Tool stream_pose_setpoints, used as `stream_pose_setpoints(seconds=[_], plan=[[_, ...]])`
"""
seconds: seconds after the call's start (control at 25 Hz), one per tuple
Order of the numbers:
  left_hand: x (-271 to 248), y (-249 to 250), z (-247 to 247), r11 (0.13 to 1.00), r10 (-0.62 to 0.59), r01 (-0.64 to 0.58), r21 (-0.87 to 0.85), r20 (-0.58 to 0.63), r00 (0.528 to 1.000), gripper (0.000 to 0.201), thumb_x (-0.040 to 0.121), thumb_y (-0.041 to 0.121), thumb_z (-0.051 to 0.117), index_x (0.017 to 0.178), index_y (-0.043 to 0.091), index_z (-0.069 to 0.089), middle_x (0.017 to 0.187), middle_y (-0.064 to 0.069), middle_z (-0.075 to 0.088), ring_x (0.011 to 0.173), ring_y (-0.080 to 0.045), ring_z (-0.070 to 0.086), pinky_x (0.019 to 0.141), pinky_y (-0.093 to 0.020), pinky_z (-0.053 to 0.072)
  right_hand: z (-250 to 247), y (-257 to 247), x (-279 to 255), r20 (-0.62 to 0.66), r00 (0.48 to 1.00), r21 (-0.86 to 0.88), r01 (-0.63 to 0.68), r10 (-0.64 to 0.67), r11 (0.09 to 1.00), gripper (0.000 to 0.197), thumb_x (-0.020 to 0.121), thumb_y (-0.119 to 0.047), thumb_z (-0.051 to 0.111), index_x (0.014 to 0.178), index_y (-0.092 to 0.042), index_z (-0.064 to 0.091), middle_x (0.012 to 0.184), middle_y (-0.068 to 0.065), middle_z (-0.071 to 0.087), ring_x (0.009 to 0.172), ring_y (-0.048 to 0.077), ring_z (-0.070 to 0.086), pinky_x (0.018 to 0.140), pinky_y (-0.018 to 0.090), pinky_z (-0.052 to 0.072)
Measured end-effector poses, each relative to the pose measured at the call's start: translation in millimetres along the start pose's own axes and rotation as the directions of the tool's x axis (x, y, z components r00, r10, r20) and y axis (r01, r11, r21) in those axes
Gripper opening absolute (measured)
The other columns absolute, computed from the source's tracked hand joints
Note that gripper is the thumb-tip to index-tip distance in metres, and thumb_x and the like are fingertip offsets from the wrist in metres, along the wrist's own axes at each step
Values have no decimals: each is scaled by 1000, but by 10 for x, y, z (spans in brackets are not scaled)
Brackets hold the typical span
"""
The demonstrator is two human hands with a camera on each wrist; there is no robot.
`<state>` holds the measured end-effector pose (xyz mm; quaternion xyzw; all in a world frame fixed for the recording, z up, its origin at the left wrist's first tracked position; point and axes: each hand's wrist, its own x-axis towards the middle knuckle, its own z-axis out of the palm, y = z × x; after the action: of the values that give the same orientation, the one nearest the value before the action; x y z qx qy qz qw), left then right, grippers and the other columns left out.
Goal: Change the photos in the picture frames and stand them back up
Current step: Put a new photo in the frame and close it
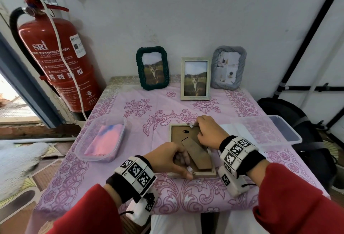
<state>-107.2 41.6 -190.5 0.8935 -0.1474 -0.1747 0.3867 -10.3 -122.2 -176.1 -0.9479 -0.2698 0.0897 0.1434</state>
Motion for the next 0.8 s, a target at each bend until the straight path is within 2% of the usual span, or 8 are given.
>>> stream_pose_setpoints(seconds=[0.16, 0.24, 0.32, 0.4, 0.48, 0.6, 0.68, 0.8], plan=[[-11, -56, 23, 998, 34, -36, -44, -45, 998, 30, 58, 23, 88, 80, 13, 71, 73, 5, 65, 63, 3, 56, 57, -7, 40, 14, 5, 14, 2, 1000, -20, -7, 7, 1000, 38, 80, 1, 47, 117, -3, 48, 121, 15, 44, 117, 28, 37, 97, 35, 39], [-18, -84, 42, 993, 44, -51, -108, -61, 997, 28, 59, 18, 88, 80, 8, 72, 75, -4, 69, 64, 0, 60, 59, -9, 43, 22, 5, 16, -4, 1000, -16, -6, 6, 1000, 39, 80, 1, 47, 118, -5, 48, 121, 15, 43, 117, 28, 37, 97, 35, 40], [-26, -95, 50, 987, 55, -64, -148, -65, 996, 27, 62, 14, 86, 82, 3, 73, 83, -16, 72, 73, -13, 65, 65, -20, 51, 22, 10, 14, -7, 1000, 5, -9, 9, 1000, 40, 80, 2, 47, 119, -7, 49, 121, 14, 43, 118, 27, 36, 97, 35, 40], [-33, -95, 56, 985, 75, -85, -150, -74, 994, 28, 63, 12, 85, 86, 0, 74, 89, -19, 71, 81, -24, 66, 77, -35, 54, 20, 11, 14, -7, 1000, 18, -5, 5, 1000, 41, 80, 3, 46, 119, -8, 49, 120, 14, 43, 117, 27, 36, 96, 34, 39], [-36, -90, 65, 984, 109, -118, -133, -76, 991, 29, 65, 11, 83, 89, -2, 74, 91, -19, 71, 90, -31, 64, 84, -41, 51, 22, 16, 14, -10, 1000, 30, -2, 2, 1000, 41, 80, 3, 46, 119, -9, 50, 119, 14, 43, 116, 27, 36, 95, 32, 38], [-36, -91, 69, 984, 130, -134, -117, -46, 990, 26, 67, 11, 82, 89, -2, 75, 91, -21, 68, 92, -36, 60, 85, -47, 49, 28, 29, 12, -16, 1000, 47, 7, -6, 999, 41, 81, 3, 46, 119, -11, 52, 117, 13, 43, 115, 26, 36, 93, 32, 38], [-35, -83, 58, 987, 120, -121, -109, -21, 993, 24, 69, 13, 81, 89, 1, 75, 92, -18, 67, 93, -35, 58, 86, -48, 48, 33, 32, 11, -22, 1000, 58, 15, -14, 998, 41, 81, 3, 46, 118, -13, 53, 115, 13, 43, 114, 26, 36, 91, 30, 37], [-32, -68, 58, 988, 124, -122, -95, 7, 992, 24, 71, 12, 80, 92, 2, 74, 89, -4, 62, 93, -19, 56, 92, -45, 47, 36, 31, 13, -22, 1000, 60, 24, -22, 998, 43, 81, 3, 46, 119, -15, 54, 113, 12, 42, 113, 26, 36, 88, 28, 34]])
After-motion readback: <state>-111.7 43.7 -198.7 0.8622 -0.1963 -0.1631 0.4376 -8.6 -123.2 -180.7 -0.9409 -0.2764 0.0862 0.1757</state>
